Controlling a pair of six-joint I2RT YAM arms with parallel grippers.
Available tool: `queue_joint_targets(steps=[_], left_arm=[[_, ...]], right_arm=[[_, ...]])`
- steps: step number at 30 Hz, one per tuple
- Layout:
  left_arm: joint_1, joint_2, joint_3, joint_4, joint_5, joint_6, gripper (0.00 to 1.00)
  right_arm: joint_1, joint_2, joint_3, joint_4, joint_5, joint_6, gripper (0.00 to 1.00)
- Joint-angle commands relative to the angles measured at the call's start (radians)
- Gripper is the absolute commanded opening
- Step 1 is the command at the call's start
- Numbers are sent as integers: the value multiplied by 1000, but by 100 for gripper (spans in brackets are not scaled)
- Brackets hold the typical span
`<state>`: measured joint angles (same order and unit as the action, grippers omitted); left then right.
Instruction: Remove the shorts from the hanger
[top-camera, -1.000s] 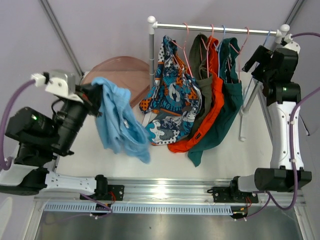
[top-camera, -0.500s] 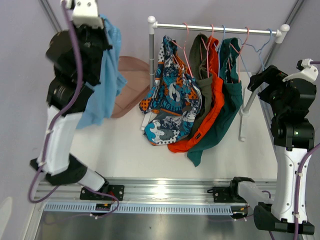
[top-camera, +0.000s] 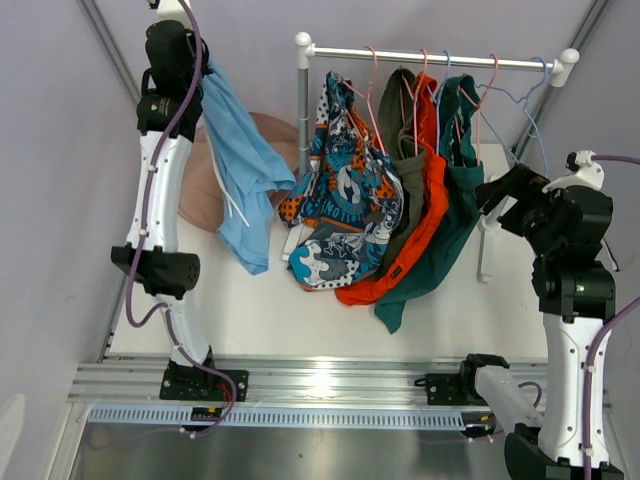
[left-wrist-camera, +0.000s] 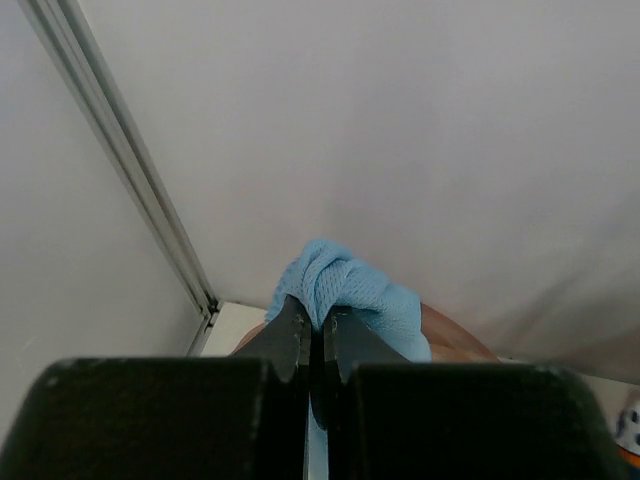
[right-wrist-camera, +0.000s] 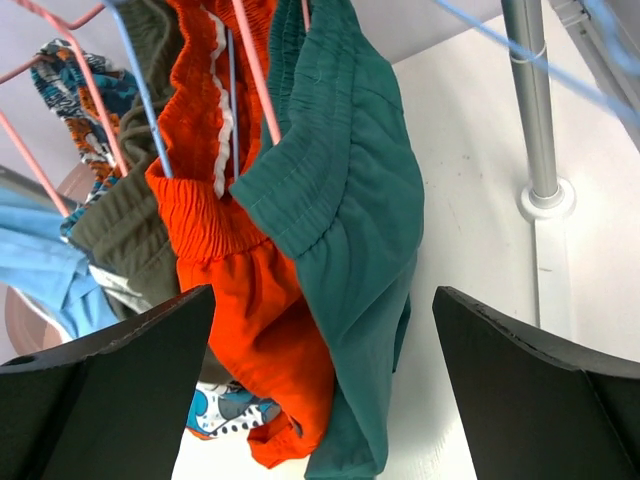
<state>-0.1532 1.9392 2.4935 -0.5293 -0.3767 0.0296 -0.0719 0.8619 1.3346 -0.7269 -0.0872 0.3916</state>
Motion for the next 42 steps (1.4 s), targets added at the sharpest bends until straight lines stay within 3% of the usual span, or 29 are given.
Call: queue_joint_targets(steps=[1, 5, 8, 9, 10, 16, 23, 24, 31, 38, 42], left_arm=[[50, 35, 38, 100, 30, -75, 0], [81, 118, -15, 85, 21, -108, 3], [87, 176, -35, 32, 70, -145, 60], [87, 187, -35, -1, 85, -154, 94], [87, 185, -33, -18, 97, -180, 99], [28, 16, -126, -52, 67, -180, 99], [-43, -340, -553, 69, 127, -194, 98], [-51, -382, -676, 84, 127, -201, 98], [-109, -670, -1039, 206, 166, -224, 98], [-114, -805, -1243, 259, 183, -220, 98], [-114, -812, -1272, 261, 188, -208, 98]], right_arm=[[-2, -43, 14, 7, -28, 0, 99], [-2, -67, 32, 18, -37, 12, 100], [-2, -67, 61, 29, -43, 21, 99], [-2, -64, 67, 38, -46, 21, 99], [-2, -61, 72, 41, -48, 21, 99], [-2, -9, 75, 115, -57, 47, 99], [3, 145, 110, 237, -66, 40, 98], [3, 170, 124, 241, -65, 30, 98], [24, 331, 222, 299, -31, 13, 96], [69, 411, 313, 284, 38, 0, 94], [109, 378, 322, 227, 135, -16, 94]])
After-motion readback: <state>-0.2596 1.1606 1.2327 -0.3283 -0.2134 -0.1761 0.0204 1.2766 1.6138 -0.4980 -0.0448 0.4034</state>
